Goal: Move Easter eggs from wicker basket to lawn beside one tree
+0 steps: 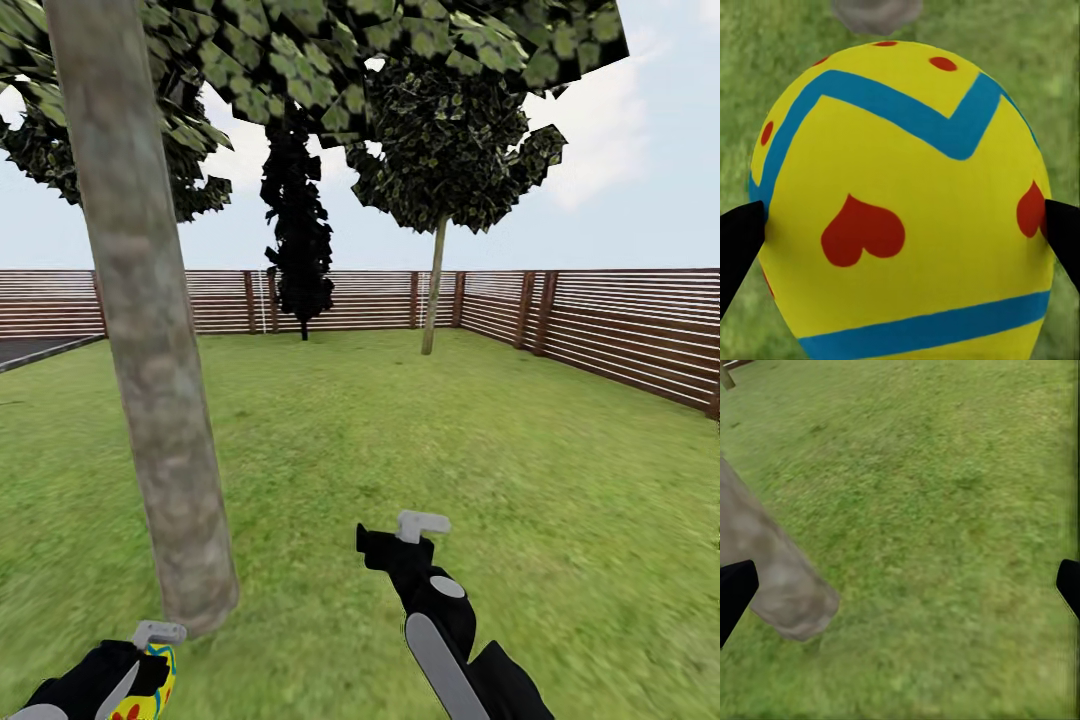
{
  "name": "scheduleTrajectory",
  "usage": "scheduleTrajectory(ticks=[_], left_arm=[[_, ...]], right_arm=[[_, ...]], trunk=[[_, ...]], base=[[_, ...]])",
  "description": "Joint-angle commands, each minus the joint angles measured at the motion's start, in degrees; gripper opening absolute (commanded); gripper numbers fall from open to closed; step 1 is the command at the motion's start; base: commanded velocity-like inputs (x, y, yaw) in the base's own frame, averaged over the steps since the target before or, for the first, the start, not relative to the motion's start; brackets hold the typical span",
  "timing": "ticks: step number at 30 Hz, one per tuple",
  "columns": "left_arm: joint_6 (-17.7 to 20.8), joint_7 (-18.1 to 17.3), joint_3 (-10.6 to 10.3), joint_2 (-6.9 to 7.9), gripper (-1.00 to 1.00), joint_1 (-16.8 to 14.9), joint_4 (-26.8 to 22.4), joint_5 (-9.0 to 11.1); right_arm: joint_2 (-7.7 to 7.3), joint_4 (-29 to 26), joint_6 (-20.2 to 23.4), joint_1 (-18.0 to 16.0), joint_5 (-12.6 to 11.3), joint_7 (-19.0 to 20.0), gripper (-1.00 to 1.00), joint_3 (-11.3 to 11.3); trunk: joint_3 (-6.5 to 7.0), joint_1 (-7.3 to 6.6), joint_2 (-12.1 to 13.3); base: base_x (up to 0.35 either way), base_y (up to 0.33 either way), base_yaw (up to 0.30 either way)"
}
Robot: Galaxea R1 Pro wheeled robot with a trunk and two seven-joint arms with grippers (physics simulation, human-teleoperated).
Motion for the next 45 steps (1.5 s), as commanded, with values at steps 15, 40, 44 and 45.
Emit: scheduleTrajectory(ticks=[15, 40, 44, 45], left_arm=[[-1.4, 0.4, -8.3, -10.17, -1.0, -0.4, -6.1, 0.1], [-1.9, 0.7, -9.7, -10.44, -1.0, -0.4, -8.8, 0.2], [-1.9, 0.7, -9.8, -10.46, -1.0, -0.4, -8.8, 0.2], [-1.9, 0.7, -9.8, -10.46, -1.0, -0.4, -8.8, 0.2]], right_arm=[[-0.13, -0.1, 0.1, -0.1, -0.5, -0.5, 1.0, -0.1], [0.11, -0.1, 0.0, 0.0, -0.1, -0.5, 1.0, 0.5], [0.11, -0.1, 0.0, 0.0, -0.1, -0.5, 1.0, 0.4], [0.11, -0.1, 0.0, 0.0, -0.1, -0.5, 1.0, 0.3]], trunk=[[-0.07, 0.0, 0.0], [0.03, 0.0, 0.0], [0.04, 0.0, 0.0], [0.04, 0.0, 0.0]], base=[[0.0, -0.318, 0.0], [0.205, -0.085, 0.037], [0.263, 0.0, 0.011], [0.263, 0.0, 0.007]])
